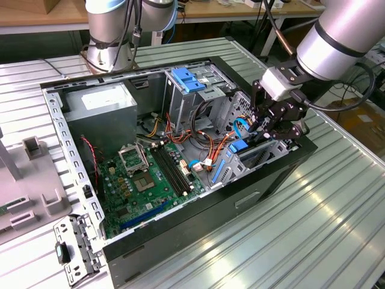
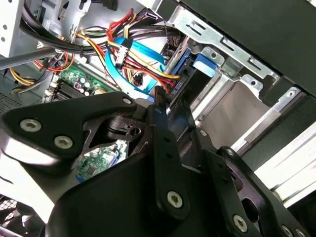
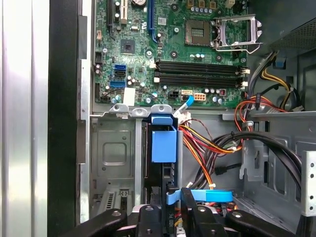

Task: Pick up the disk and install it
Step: 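Insert the second disk wire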

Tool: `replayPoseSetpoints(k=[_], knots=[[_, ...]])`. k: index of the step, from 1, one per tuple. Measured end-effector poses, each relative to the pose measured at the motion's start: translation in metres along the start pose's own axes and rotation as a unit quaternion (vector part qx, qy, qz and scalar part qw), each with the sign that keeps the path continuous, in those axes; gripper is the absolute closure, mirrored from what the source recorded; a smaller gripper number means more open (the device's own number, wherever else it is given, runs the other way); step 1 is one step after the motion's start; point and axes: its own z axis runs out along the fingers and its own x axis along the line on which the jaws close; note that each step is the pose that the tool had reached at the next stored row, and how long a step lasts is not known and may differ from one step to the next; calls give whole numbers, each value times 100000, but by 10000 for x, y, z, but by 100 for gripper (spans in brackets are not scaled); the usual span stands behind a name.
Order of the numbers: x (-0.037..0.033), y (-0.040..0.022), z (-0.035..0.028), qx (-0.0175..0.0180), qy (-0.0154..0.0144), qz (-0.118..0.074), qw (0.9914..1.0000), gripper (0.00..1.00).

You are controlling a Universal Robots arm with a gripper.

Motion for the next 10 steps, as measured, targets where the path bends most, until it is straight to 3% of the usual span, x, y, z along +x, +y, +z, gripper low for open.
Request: replayPoseSetpoints(k=[6,10], knots=[[-19,2,-138,-3,-6,1,100000,70],[-24,3,-171,-1,-29,-1,100000,70]])
